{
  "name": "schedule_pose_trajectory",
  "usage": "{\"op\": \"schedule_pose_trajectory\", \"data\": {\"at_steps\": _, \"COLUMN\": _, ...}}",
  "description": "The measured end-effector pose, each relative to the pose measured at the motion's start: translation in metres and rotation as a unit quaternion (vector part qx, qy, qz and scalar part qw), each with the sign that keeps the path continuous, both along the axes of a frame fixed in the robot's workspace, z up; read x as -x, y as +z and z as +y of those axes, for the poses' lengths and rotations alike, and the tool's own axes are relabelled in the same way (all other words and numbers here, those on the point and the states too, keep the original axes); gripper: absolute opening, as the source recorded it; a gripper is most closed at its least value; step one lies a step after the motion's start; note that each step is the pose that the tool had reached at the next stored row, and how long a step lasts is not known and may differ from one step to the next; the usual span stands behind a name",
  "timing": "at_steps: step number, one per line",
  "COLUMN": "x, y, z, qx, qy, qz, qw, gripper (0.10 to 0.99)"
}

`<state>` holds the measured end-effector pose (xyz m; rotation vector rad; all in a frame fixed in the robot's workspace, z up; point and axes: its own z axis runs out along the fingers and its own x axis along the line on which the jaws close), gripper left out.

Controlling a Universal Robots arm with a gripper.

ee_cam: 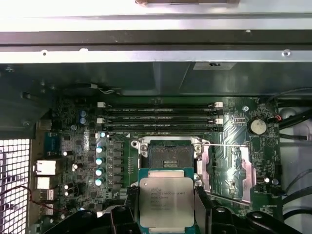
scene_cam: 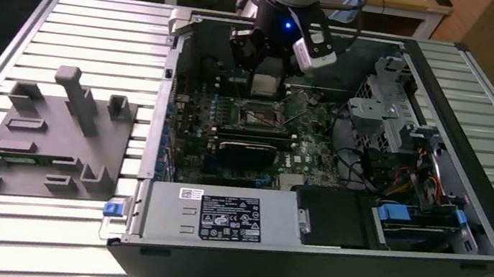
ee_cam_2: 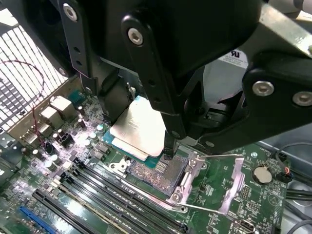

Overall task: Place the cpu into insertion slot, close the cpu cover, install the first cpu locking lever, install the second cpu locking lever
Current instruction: 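Place the cpu into insertion slot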

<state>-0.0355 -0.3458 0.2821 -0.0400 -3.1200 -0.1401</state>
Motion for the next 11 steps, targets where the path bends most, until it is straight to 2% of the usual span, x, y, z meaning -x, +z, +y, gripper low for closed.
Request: {"op": "schedule_pose_trajectory", "data": {"at_steps": 11, "x": 0.0000, "y": -0.0184, "z": 0.0000, "qx": 0.0000, "qy": 0.000, "qz": -0.0001, "qw": 1.0000, "gripper": 0.537}}
